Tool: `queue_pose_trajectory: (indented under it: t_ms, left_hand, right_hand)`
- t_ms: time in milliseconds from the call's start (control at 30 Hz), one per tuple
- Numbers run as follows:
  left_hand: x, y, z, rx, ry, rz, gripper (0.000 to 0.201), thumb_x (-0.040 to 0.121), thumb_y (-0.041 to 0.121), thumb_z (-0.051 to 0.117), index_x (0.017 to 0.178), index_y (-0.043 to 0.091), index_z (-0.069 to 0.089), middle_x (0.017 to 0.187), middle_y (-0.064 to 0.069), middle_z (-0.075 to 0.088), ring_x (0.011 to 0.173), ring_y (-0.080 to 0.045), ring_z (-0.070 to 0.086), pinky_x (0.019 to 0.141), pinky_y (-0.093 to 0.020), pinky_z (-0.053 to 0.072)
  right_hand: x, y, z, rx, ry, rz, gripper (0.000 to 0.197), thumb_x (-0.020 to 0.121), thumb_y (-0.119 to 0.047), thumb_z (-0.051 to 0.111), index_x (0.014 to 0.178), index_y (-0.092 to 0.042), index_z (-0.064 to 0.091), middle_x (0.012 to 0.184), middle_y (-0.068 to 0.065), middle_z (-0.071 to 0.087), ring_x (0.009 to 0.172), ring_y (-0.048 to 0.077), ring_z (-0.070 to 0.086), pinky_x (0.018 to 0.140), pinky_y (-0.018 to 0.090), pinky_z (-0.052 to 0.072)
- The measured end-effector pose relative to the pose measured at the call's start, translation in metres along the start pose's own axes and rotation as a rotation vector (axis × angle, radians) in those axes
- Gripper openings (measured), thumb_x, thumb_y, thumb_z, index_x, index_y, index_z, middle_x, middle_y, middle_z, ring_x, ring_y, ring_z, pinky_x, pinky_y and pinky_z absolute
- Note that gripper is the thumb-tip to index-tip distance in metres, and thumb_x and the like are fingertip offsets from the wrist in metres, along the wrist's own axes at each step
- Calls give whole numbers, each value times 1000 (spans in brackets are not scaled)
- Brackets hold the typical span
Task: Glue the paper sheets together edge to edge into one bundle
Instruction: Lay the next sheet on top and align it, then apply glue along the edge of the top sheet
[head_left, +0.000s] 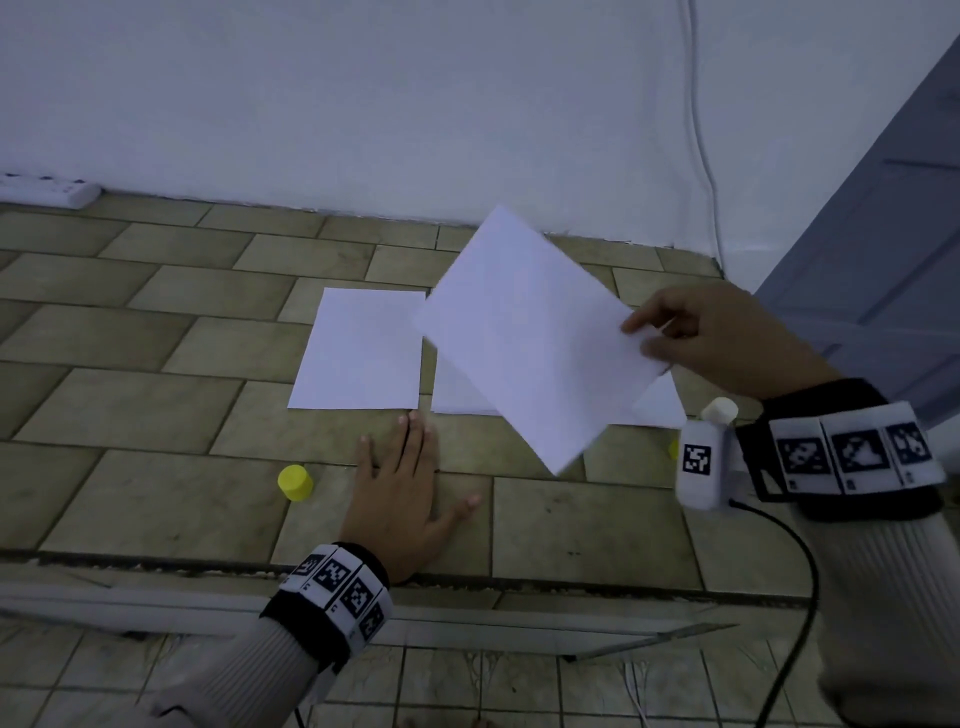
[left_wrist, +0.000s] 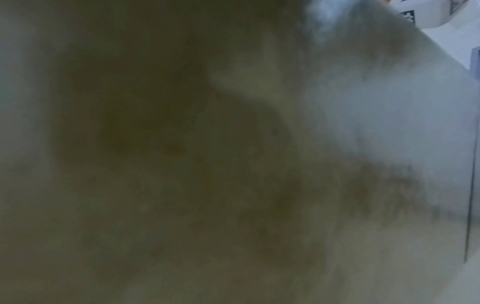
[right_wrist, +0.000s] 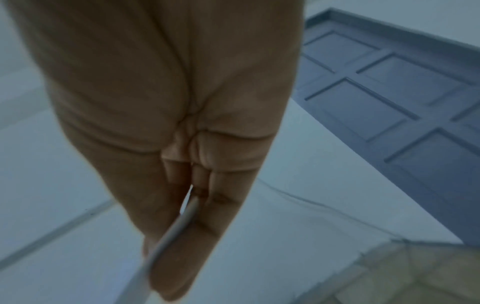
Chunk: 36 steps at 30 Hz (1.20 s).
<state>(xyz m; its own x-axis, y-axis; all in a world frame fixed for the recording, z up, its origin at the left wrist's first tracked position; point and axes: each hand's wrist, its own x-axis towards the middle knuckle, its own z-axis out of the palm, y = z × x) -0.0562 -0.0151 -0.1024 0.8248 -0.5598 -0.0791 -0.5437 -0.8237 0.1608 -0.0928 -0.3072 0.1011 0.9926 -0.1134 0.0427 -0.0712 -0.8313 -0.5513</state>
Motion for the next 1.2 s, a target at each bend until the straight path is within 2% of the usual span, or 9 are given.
queue_pose_trajectory:
  t_ms: [67, 167, 233, 467, 567, 633, 767, 1000, 1200]
  left_hand:
    - [-1, 1, -2, -11, 1, -4, 114, 75, 83, -18, 155, 6, 8, 162, -10, -4, 150, -22, -7, 118, -55, -5]
    - [-2, 2, -5, -14, -13, -13, 116, 70, 83, -24, 155, 8, 2, 162, -7, -11, 149, -20, -13, 118, -53, -9]
    - [-2, 2, -5, -8, -25, -19, 117, 68, 83, -26, 155, 9, -1, 161, -6, -13, 148, -19, -16, 118, -53, -11]
    - [-1, 1, -5, 1, -20, -18, 116, 68, 83, -27, 155, 9, -2, 161, -6, -14, 148, -19, -15, 118, -53, -11]
    - [-1, 1, -5, -4, -13, -16, 116, 70, 83, -25, 155, 8, 2, 162, -6, -11, 148, -19, -14, 118, -54, -9]
    - [-1, 1, -4, -5, -12, -16, 116, 71, 83, -24, 155, 8, 4, 162, -7, -9, 149, -19, -12, 118, -54, -9]
    - [-1, 1, -4, -5, -10, -15, 115, 72, 82, -23, 155, 9, 4, 162, -7, -8, 149, -20, -12, 118, -54, -8]
    - [-1, 1, -5, 4, -22, -24, 112, 74, 82, -22, 155, 8, 3, 162, -7, -8, 149, -20, -12, 118, -54, -7]
    - [-2, 2, -7, 7, -51, -30, 114, 70, 81, -26, 155, 9, 1, 162, -7, -11, 149, -20, -14, 119, -54, -7]
  right_hand:
    - [13, 6, 14, 121, 70, 17, 22, 83, 0, 67, 99, -13, 69, 92, 4, 67, 70, 12, 67, 64, 5, 46]
    - [34, 18, 50, 333, 112, 92, 24, 81, 2, 69, 98, -14, 67, 90, 5, 65, 73, 22, 68, 77, 32, 57]
    - [46, 22, 77, 432, 113, 142, 24, 81, 4, 68, 99, -12, 65, 87, 7, 61, 76, 25, 64, 75, 38, 59]
    - [64, 33, 139, 464, 136, 291, 24, 82, 5, 67, 106, 2, 65, 73, 3, 50, 73, 24, 58, 76, 40, 59]
    - [64, 33, 144, 431, 151, 308, 21, 83, 5, 66, 102, -3, 63, 71, -1, 47, 62, 15, 54, 58, 10, 52]
    - [64, 35, 146, 387, 149, 302, 22, 84, 3, 66, 105, -1, 63, 74, 2, 50, 64, 13, 52, 49, 5, 45]
    - [65, 42, 151, 158, 139, 296, 27, 84, -9, 68, 110, -5, 64, 91, 5, 56, 83, 17, 53, 75, 22, 47]
    - [69, 43, 158, -49, 23, 304, 32, 85, -19, 67, 115, -10, 58, 110, 10, 60, 106, 26, 56, 84, 29, 43]
    - [65, 39, 158, -127, -41, 348, 32, 90, -25, 62, 119, -15, 55, 124, 14, 45, 113, 30, 50, 93, 34, 44]
